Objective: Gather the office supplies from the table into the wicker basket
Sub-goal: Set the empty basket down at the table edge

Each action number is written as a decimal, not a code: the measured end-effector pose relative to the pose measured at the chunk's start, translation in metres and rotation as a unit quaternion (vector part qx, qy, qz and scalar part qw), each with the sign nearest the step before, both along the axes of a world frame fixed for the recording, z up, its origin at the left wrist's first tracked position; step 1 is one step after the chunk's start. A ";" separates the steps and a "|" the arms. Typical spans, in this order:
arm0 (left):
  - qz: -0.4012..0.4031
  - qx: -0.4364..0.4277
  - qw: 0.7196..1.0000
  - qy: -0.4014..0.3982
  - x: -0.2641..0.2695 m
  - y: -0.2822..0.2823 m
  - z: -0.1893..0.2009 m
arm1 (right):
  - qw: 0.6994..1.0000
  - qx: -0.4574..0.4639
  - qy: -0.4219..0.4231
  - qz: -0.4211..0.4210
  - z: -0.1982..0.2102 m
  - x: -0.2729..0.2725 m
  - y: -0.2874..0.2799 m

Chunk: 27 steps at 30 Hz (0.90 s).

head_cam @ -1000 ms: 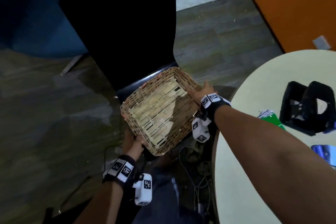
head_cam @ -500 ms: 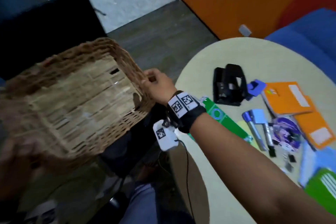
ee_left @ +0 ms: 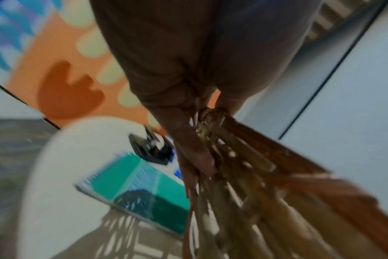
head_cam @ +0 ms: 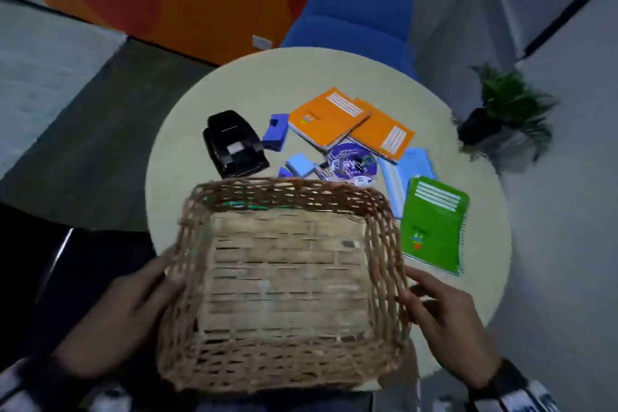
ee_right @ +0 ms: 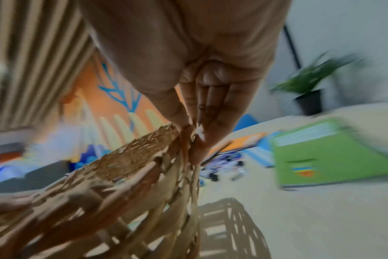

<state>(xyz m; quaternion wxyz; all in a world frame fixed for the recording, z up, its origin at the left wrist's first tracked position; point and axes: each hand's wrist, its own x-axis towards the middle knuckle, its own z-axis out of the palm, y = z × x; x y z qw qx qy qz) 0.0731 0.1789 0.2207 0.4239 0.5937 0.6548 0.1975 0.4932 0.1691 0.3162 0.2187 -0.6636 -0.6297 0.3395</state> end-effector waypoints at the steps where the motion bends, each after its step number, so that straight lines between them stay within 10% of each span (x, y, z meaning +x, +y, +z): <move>1: -0.049 0.007 0.998 -0.043 0.038 0.008 0.017 | 0.999 -0.003 -0.018 -0.037 -0.009 0.021 -0.013; 20: -0.151 -0.152 0.971 -0.104 0.131 0.027 -0.001 | 0.966 -0.145 -0.092 -0.194 -0.074 0.088 -0.072; 27: 0.089 -0.081 0.992 -0.024 0.062 0.071 -0.003 | 0.981 0.025 -0.163 -0.106 0.003 0.029 0.026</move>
